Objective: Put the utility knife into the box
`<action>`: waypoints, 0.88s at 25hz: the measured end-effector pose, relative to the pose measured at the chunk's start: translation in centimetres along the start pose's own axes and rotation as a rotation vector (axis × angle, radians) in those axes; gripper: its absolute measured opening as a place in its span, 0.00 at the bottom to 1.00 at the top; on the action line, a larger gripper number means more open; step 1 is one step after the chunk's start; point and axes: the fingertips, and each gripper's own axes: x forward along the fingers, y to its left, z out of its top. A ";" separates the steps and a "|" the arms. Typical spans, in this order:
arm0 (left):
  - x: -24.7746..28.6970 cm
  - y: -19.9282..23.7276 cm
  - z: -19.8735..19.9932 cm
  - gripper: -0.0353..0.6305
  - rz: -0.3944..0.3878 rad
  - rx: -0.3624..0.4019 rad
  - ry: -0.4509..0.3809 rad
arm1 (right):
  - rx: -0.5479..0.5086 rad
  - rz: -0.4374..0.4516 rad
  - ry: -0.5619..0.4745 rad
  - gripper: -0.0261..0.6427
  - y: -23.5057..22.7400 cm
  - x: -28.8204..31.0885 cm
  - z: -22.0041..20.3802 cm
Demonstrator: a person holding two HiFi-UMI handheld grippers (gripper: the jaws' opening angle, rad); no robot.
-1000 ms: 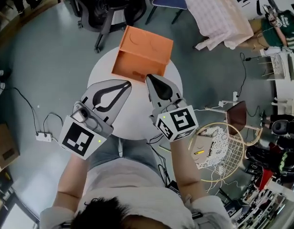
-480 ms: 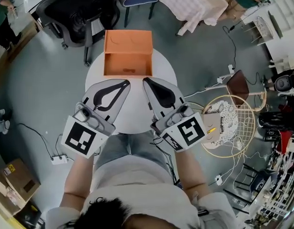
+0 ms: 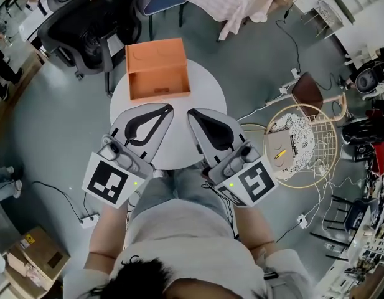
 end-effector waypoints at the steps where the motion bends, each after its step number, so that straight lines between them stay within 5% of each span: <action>1: 0.0 -0.4 0.2 0.07 -0.008 0.002 -0.001 | -0.001 -0.003 -0.005 0.05 0.2 -0.3 0.2; 22: -0.1 -2.2 1.3 0.07 -0.026 -0.002 -0.022 | -0.036 0.024 -0.022 0.05 1.2 -1.0 1.6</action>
